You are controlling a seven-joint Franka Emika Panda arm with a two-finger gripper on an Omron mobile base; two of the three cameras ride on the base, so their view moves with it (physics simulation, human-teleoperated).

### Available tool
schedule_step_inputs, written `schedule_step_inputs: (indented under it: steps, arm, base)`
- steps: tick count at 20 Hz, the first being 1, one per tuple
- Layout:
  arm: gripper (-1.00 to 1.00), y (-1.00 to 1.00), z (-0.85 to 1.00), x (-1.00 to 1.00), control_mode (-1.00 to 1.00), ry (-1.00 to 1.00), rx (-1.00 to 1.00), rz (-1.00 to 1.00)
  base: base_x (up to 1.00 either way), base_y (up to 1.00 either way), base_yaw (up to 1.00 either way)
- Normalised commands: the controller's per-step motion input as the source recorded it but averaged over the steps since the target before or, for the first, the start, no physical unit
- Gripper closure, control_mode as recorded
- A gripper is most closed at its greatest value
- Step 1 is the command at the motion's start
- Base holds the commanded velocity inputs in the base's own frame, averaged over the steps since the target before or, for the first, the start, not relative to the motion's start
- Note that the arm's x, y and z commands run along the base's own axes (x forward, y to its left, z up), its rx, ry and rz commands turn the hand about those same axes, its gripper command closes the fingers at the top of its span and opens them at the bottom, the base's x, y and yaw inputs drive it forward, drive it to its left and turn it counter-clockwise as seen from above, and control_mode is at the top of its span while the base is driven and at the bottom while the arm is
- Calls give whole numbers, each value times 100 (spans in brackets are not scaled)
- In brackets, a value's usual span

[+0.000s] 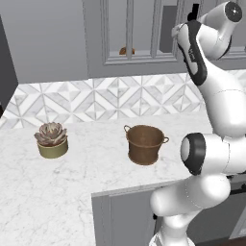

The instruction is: Open the cabinet, pick up the bread from the cabinet and place it in the basket. Then move the basket to the dining counter.

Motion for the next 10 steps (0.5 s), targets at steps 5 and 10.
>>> schedule_step_inputs:
  steps: [5,10]
  arm:
    - [100,0,-1,13,-100,0,0,1]
    - [100,0,0,-16,-100,0,0,-4]
  base:
    - [0,0,0]
    - [0,0,0]
